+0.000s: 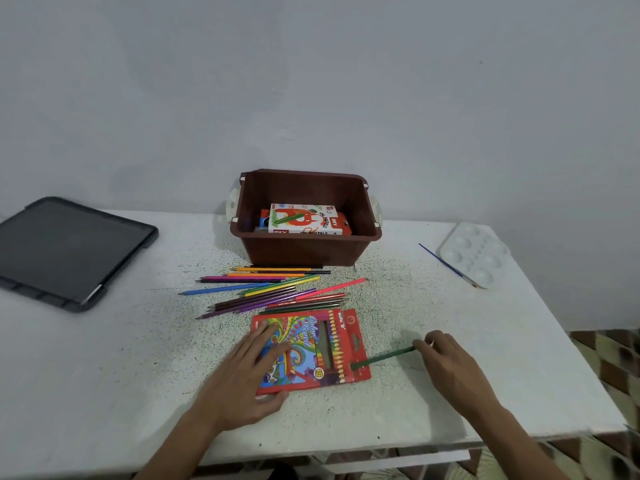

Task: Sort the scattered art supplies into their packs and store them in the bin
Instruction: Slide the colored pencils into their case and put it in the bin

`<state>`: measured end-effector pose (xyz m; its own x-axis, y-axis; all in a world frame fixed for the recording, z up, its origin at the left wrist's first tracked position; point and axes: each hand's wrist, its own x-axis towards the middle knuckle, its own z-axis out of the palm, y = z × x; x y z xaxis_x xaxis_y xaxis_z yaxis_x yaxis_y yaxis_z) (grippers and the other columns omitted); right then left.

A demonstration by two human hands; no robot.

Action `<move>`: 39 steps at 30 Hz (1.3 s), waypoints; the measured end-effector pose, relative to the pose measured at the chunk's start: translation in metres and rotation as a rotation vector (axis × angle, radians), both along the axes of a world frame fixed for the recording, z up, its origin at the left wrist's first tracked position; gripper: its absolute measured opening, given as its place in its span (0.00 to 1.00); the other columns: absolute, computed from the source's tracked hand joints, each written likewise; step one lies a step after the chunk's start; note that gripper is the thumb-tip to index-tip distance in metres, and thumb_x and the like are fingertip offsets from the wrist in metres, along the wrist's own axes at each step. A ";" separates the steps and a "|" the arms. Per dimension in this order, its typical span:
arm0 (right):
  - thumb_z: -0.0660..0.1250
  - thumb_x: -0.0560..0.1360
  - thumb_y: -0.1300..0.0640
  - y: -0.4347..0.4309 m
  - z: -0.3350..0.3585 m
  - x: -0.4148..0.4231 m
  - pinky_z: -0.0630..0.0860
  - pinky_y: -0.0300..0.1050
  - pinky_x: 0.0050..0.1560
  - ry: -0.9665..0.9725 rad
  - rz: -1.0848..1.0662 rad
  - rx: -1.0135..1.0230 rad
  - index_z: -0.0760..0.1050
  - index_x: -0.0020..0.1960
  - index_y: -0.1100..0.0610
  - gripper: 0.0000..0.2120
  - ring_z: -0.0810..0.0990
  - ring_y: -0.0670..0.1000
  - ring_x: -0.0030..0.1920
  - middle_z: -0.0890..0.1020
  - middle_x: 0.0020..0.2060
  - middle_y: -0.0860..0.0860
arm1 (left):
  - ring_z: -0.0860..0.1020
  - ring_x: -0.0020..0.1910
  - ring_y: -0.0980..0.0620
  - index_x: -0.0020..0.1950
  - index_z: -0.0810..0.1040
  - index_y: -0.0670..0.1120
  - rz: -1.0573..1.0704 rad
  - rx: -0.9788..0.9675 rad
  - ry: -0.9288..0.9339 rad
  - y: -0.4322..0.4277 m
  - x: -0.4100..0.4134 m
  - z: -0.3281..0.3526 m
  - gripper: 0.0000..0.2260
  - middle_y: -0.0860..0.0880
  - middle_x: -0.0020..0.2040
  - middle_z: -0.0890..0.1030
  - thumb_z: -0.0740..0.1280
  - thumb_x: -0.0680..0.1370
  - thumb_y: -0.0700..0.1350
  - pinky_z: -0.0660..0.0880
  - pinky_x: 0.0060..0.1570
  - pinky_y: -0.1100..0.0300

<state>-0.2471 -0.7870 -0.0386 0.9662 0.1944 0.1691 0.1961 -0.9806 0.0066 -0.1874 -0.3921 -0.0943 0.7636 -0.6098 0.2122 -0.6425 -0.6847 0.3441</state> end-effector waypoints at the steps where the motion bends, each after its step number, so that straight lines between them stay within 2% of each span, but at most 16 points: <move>1: 0.77 0.59 0.72 -0.001 -0.001 -0.003 0.67 0.43 0.26 0.006 0.003 0.005 0.80 0.54 0.61 0.24 0.74 0.55 0.37 0.75 0.43 0.55 | 0.50 0.80 0.50 0.76 0.63 0.58 -0.001 -0.005 0.003 0.000 0.000 0.001 0.31 0.52 0.81 0.54 0.61 0.76 0.67 0.54 0.77 0.53; 4: 0.78 0.60 0.71 -0.001 -0.004 -0.010 0.71 0.45 0.27 0.015 0.026 0.019 0.80 0.54 0.61 0.24 0.74 0.55 0.37 0.75 0.42 0.55 | 0.50 0.80 0.51 0.76 0.62 0.58 0.008 0.005 0.012 -0.001 -0.001 0.001 0.31 0.52 0.81 0.53 0.60 0.76 0.68 0.53 0.77 0.53; 7: 0.78 0.61 0.70 0.009 -0.009 -0.013 0.71 0.45 0.28 0.018 0.064 0.037 0.80 0.55 0.61 0.23 0.74 0.55 0.38 0.75 0.42 0.54 | 0.49 0.80 0.52 0.77 0.61 0.59 0.012 0.003 0.018 -0.001 -0.001 0.002 0.31 0.53 0.81 0.53 0.60 0.77 0.69 0.48 0.77 0.57; 10: 0.78 0.63 0.70 0.024 -0.011 -0.011 0.73 0.45 0.29 -0.002 0.113 0.058 0.79 0.56 0.61 0.23 0.75 0.55 0.38 0.76 0.43 0.54 | 0.49 0.80 0.52 0.77 0.62 0.58 0.014 0.002 0.016 -0.001 -0.001 0.001 0.31 0.53 0.81 0.54 0.60 0.76 0.69 0.53 0.77 0.53; 13: 0.78 0.62 0.71 0.037 -0.016 -0.009 0.76 0.44 0.35 -0.009 0.161 0.086 0.79 0.57 0.62 0.24 0.76 0.54 0.40 0.78 0.45 0.54 | 0.49 0.80 0.53 0.76 0.61 0.59 0.023 0.000 0.018 -0.001 -0.001 0.001 0.31 0.53 0.80 0.54 0.60 0.76 0.69 0.56 0.76 0.50; 15: 0.78 0.63 0.69 0.044 -0.018 -0.008 0.74 0.41 0.37 0.013 0.195 0.097 0.79 0.55 0.61 0.22 0.75 0.52 0.41 0.77 0.46 0.52 | 0.49 0.80 0.53 0.76 0.61 0.59 0.026 0.003 0.021 -0.002 -0.001 0.002 0.31 0.53 0.80 0.55 0.60 0.76 0.69 0.57 0.74 0.49; 20: 0.78 0.68 0.62 0.066 -0.015 -0.009 0.60 0.37 0.34 0.031 0.232 0.124 0.80 0.54 0.55 0.16 0.70 0.48 0.36 0.73 0.39 0.49 | 0.48 0.80 0.55 0.75 0.63 0.59 0.039 0.012 0.022 -0.001 -0.001 0.001 0.31 0.53 0.80 0.55 0.60 0.76 0.70 0.60 0.71 0.52; 24: 0.76 0.69 0.63 0.082 -0.021 -0.010 0.63 0.36 0.36 -0.011 0.272 0.173 0.79 0.54 0.56 0.15 0.71 0.48 0.37 0.74 0.40 0.49 | 0.46 0.79 0.56 0.76 0.62 0.59 0.044 0.019 0.029 -0.001 -0.001 0.000 0.31 0.54 0.80 0.54 0.59 0.76 0.71 0.59 0.72 0.52; 26: 0.74 0.71 0.66 0.087 -0.025 -0.011 0.69 0.38 0.37 0.000 0.249 0.279 0.76 0.55 0.55 0.16 0.72 0.49 0.40 0.75 0.43 0.49 | 0.47 0.79 0.55 0.76 0.61 0.59 0.044 0.021 0.016 -0.001 -0.001 0.000 0.31 0.53 0.80 0.54 0.60 0.76 0.70 0.58 0.72 0.48; 28: 0.68 0.75 0.65 0.090 -0.027 -0.012 0.73 0.44 0.37 0.032 0.187 0.409 0.71 0.54 0.51 0.13 0.72 0.48 0.41 0.75 0.45 0.45 | 0.47 0.80 0.55 0.76 0.61 0.59 0.041 0.027 0.010 -0.002 0.000 0.000 0.31 0.53 0.80 0.55 0.60 0.76 0.70 0.57 0.72 0.46; 30: 0.61 0.79 0.60 0.092 -0.026 -0.011 0.73 0.45 0.37 0.064 0.109 0.512 0.70 0.52 0.49 0.06 0.73 0.46 0.41 0.76 0.43 0.42 | 0.47 0.80 0.55 0.76 0.61 0.59 0.038 0.025 0.016 -0.001 0.000 0.000 0.31 0.53 0.80 0.55 0.60 0.76 0.70 0.57 0.72 0.48; 32: 0.59 0.79 0.57 0.094 -0.021 -0.006 0.73 0.42 0.35 0.111 0.003 0.614 0.71 0.51 0.48 0.04 0.76 0.44 0.38 0.79 0.40 0.42 | 0.47 0.80 0.54 0.76 0.62 0.58 0.032 0.018 0.033 -0.001 0.000 -0.001 0.31 0.53 0.81 0.54 0.59 0.76 0.70 0.58 0.72 0.51; 35: 0.61 0.80 0.58 0.097 -0.014 0.010 0.70 0.37 0.30 0.205 -0.133 0.722 0.74 0.58 0.49 0.09 0.79 0.45 0.33 0.81 0.34 0.43 | 0.46 0.80 0.53 0.76 0.62 0.58 0.041 0.022 0.035 -0.001 0.000 0.000 0.31 0.53 0.81 0.53 0.59 0.76 0.71 0.61 0.69 0.53; 39: 0.60 0.81 0.59 0.099 -0.003 0.036 0.71 0.34 0.34 0.371 -0.203 0.670 0.71 0.69 0.54 0.17 0.79 0.43 0.35 0.80 0.37 0.45 | 0.46 0.80 0.53 0.77 0.62 0.58 0.033 0.033 0.030 -0.001 0.000 0.000 0.31 0.52 0.81 0.53 0.58 0.77 0.70 0.60 0.70 0.52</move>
<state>-0.2111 -0.6878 -0.0420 0.9881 -0.0210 -0.1525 -0.1133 -0.7696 -0.6284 -0.1870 -0.3931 -0.0941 0.7894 -0.5903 0.1688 -0.6087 -0.7170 0.3397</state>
